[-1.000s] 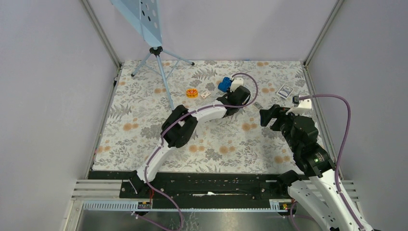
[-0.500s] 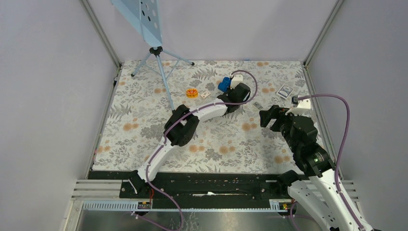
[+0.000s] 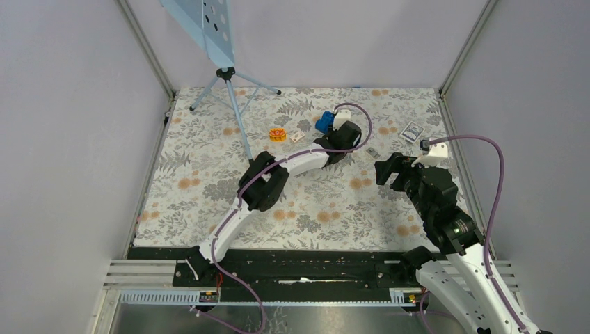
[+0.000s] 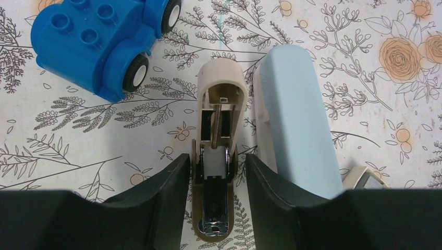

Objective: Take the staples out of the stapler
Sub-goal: Place the stapler at the center of the board, then move the staple box to the center of the board.

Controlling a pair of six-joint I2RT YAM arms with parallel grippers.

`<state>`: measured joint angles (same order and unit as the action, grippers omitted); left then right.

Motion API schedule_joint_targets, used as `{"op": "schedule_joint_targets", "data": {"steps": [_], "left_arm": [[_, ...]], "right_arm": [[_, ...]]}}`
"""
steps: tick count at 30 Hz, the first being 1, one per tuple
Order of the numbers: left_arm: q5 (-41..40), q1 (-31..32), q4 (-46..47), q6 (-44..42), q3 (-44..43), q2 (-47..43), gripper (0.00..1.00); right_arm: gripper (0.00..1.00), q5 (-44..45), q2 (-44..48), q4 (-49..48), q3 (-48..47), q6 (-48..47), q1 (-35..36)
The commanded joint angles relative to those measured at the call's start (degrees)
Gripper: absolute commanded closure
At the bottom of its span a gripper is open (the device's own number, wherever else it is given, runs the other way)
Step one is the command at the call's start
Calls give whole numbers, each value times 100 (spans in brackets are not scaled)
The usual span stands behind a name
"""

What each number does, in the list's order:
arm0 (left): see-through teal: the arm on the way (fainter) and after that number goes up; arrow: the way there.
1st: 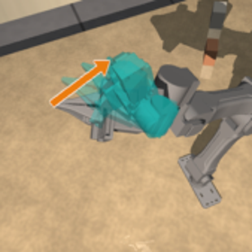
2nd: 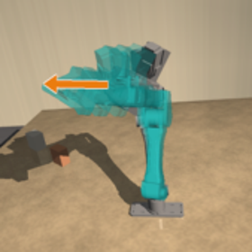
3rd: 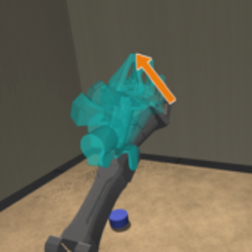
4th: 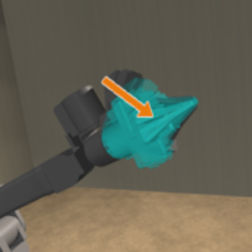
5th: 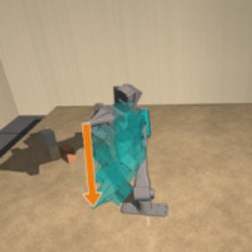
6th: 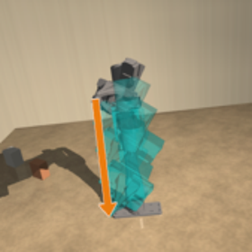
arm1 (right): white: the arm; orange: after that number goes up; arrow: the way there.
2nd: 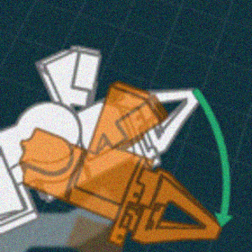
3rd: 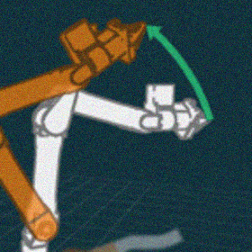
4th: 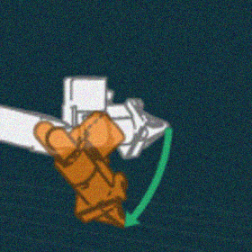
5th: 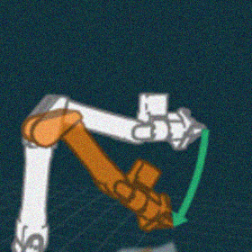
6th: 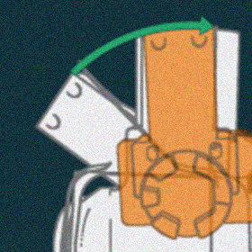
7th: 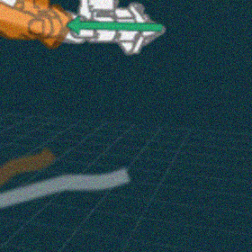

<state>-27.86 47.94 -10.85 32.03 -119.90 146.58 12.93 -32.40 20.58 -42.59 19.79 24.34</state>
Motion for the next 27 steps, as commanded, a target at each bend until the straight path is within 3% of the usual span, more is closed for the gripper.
{"op": "schedule_joint_targets", "data": {"steps": [1, 17, 22, 27], "left_arm": [[144, -31, -84, 49, 64, -272, 51], [-113, -24, 156, -139, 1044, -2313, 45], [-227, -34, 307, -301, 2060, -3483, 44], [-341, -329, 428, -235, 3570, -4913, 32]], "right_arm": [[13, 80, -10, -37, -314, 42, 1], [14, 59, -151, -93, -327, 225, -4], [13, 271, -197, -39, -319, 306, 1], [13, 569, -534, 267, -527, 357, 1]]}}
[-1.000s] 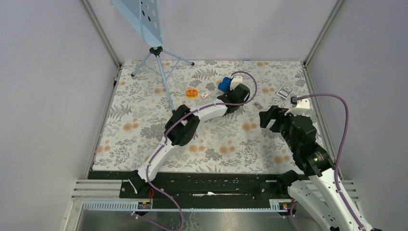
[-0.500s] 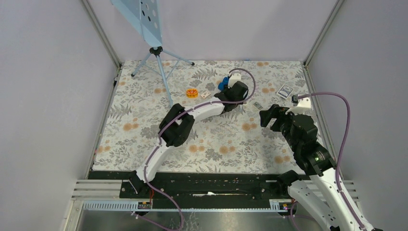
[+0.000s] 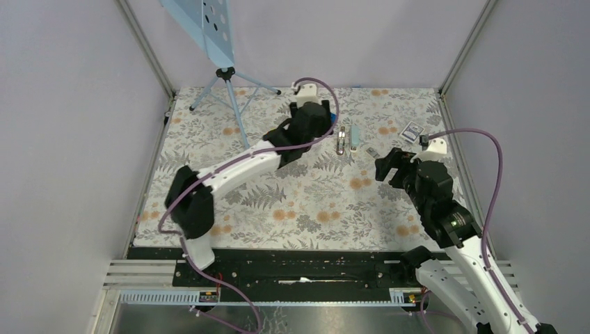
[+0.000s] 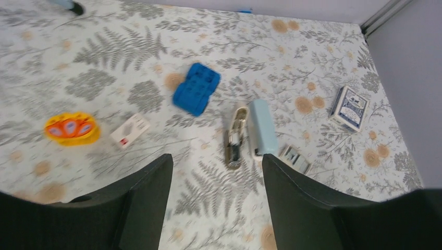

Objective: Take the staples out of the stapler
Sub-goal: Move the staple box to the center of the board.

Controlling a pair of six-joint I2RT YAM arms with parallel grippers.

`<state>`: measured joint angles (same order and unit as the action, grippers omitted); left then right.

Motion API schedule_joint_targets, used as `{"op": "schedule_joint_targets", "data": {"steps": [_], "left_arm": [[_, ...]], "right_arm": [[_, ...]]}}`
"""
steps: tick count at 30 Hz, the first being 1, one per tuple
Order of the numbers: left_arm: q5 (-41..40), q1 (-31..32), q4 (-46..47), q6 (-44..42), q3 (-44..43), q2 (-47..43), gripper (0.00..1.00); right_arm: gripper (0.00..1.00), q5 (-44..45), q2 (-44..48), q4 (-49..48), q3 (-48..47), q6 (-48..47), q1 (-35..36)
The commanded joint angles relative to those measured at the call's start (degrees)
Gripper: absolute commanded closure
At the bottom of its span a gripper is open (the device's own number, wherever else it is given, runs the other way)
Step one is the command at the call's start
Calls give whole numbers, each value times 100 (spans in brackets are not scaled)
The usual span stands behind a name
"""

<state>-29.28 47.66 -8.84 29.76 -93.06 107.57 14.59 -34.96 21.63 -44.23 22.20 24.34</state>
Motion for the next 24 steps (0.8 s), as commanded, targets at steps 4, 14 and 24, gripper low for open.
{"op": "schedule_joint_targets", "data": {"steps": [4, 14, 24], "left_arm": [[342, -862, 13, 264, 1913, -1981, 29], [1359, -1975, -670, 199, 3302, -3388, 19], [1594, -2565, -1179, -303, 3539, -3945, 12]], "right_arm": [[12, 482, -881, 611, -744, 171, 0], [9, 804, -2244, 919, -1441, 637, 1], [9, 449, -3336, 923, -2114, 728, -10]]}}
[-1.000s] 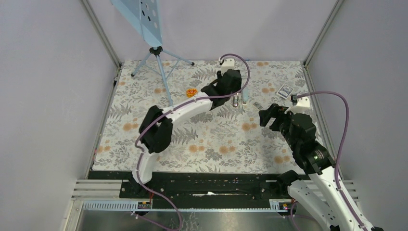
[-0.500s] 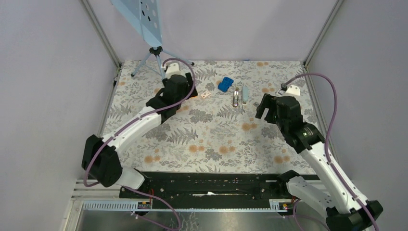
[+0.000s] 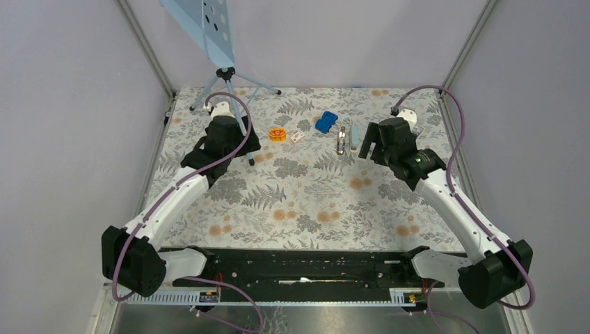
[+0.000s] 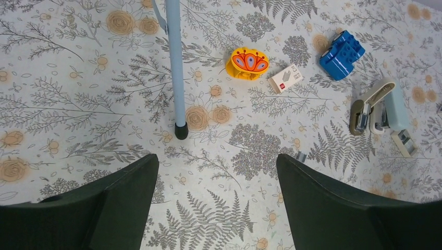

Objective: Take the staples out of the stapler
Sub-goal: Move the staple box to the center of the board.

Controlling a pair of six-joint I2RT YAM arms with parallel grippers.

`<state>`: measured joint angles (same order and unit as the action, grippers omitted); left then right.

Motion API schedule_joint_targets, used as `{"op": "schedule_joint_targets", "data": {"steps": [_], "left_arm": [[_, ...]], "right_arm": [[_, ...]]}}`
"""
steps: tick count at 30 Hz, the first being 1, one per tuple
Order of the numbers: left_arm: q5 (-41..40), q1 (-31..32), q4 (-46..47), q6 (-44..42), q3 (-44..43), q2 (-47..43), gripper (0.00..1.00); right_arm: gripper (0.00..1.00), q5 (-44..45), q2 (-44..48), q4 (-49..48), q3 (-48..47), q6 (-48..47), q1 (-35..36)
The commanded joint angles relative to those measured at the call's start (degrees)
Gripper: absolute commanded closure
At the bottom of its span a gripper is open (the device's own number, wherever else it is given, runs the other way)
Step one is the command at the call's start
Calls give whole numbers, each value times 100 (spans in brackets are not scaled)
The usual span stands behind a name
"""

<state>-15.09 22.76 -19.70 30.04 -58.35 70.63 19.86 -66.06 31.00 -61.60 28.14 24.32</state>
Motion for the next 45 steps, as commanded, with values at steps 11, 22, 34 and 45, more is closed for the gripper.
{"op": "schedule_joint_targets", "data": {"steps": [11, 22, 34, 45], "left_arm": [[475, -351, -17, -433, 234, -357, 10], [432, -380, -17, -456, 296, -416, 10], [27, -387, -16, -491, 403, -711, 9], [191, -469, -72, -491, 320, -544, 10]], "right_arm": [[9, -338, -1052, 259, -669, -261, -332], [8, -644, -2725, -138, -1083, 224, -1394], [7, -424, -4144, -438, -2073, 535, -1648], [12, -295, -5077, -155, -3167, 116, -1669]]}}
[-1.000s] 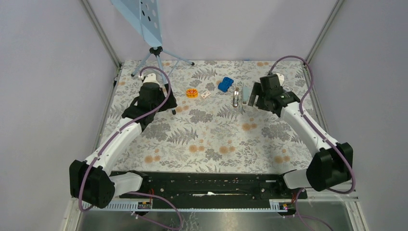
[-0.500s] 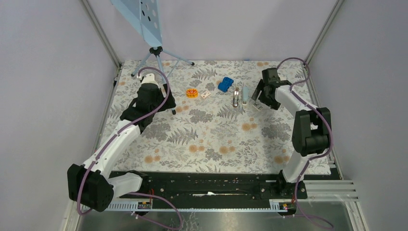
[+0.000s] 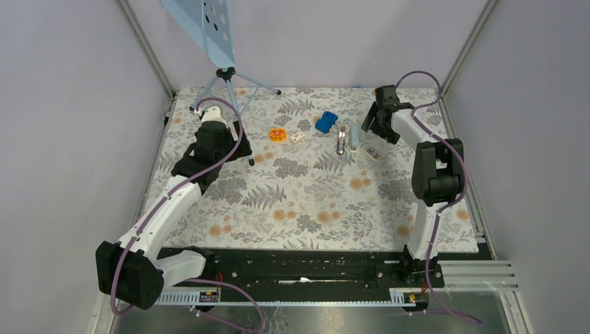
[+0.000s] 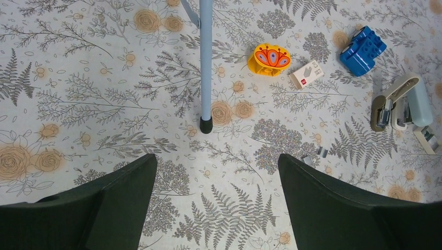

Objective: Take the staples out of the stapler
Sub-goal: Move the staple box to the center of the board.

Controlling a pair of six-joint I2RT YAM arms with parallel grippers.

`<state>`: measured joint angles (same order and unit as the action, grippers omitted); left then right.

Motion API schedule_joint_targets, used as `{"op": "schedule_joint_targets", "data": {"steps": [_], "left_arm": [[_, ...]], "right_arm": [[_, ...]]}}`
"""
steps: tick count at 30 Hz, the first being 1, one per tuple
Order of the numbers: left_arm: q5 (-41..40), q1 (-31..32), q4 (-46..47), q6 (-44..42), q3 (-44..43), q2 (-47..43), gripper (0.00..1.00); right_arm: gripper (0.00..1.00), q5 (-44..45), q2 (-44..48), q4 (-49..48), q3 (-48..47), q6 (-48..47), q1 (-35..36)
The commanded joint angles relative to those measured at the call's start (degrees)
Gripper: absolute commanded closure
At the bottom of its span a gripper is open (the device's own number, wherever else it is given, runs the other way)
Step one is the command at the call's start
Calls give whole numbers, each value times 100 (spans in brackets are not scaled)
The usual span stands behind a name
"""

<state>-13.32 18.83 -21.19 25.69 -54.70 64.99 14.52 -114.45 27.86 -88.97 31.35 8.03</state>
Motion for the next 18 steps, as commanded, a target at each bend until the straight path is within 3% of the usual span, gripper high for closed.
{"op": "schedule_joint_targets", "data": {"steps": [1, 8, 18], "left_arm": [[42, -87, 78, -56, -49, 30, 10], [106, -124, 79, -56, -49, 31, 10], [252, -165, 76, -56, -64, 115, 10]], "right_arm": [[12, 257, -304, 183, -479, -238, -40], [27, 71, -722, 251, -608, -394, -39], [36, -294, -979, 335, -501, -571, -39]]}}
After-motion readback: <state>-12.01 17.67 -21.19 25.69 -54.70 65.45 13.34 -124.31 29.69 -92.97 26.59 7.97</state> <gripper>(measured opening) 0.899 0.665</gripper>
